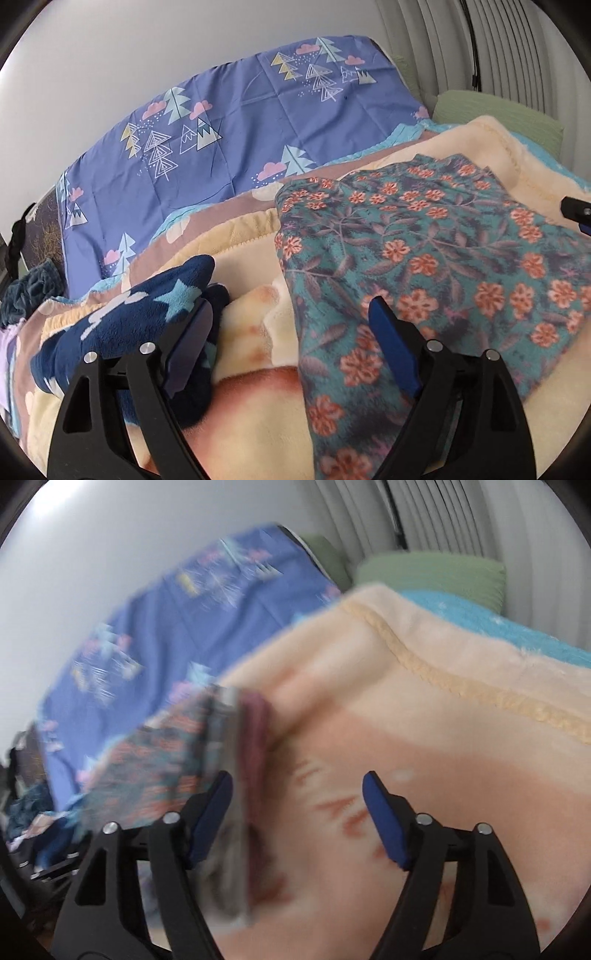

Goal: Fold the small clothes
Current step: 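Place the folded shirt onto the stack of folded clothes with both grippers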

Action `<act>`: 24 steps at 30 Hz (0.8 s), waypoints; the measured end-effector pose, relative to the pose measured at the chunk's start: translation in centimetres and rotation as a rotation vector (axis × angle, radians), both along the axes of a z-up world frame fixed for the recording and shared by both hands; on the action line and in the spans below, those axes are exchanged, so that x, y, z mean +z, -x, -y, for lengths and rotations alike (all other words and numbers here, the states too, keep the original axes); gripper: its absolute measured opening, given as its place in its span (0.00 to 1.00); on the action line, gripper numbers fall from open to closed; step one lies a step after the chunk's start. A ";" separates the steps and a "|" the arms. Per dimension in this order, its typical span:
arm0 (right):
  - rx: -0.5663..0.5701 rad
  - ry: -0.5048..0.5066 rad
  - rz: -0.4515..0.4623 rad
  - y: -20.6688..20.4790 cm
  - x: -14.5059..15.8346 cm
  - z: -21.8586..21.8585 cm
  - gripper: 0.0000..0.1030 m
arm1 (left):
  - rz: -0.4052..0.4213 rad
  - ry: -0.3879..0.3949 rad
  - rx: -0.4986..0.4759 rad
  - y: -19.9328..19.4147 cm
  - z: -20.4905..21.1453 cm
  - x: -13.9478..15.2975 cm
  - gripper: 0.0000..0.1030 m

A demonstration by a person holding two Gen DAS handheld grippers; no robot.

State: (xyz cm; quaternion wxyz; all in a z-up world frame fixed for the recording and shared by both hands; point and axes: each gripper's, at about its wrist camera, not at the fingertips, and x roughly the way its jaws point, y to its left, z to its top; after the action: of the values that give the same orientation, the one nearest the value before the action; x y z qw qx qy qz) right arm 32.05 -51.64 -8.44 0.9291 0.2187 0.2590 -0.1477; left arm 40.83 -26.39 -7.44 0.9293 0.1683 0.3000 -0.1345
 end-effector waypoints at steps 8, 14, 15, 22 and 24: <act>0.316 0.228 0.047 5.4 3.5 -9.2 0.36 | 0.032 0.152 -0.110 5.7 -1.2 3.1 0.93; 0.264 0.273 0.051 10.3 5.3 -11.1 0.63 | 0.091 0.243 -0.143 12.1 -3.7 7.0 0.99; 0.243 0.296 0.089 11.8 6.2 -11.4 0.67 | 0.106 0.245 -0.139 13.0 -4.1 7.7 0.99; 0.159 0.342 0.219 20.9 10.0 -12.2 0.93 | 0.240 0.221 -0.047 19.9 -6.5 11.2 0.99; 0.129 0.351 0.220 22.8 10.5 -12.5 0.95 | 0.252 0.207 -0.027 21.7 -6.9 11.7 0.99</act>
State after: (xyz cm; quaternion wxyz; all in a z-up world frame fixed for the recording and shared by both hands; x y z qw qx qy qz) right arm 9.23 -39.13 2.01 0.9831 0.0514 0.1399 -0.1063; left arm 19.17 -19.47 4.22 0.9700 0.0913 0.1633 -0.1551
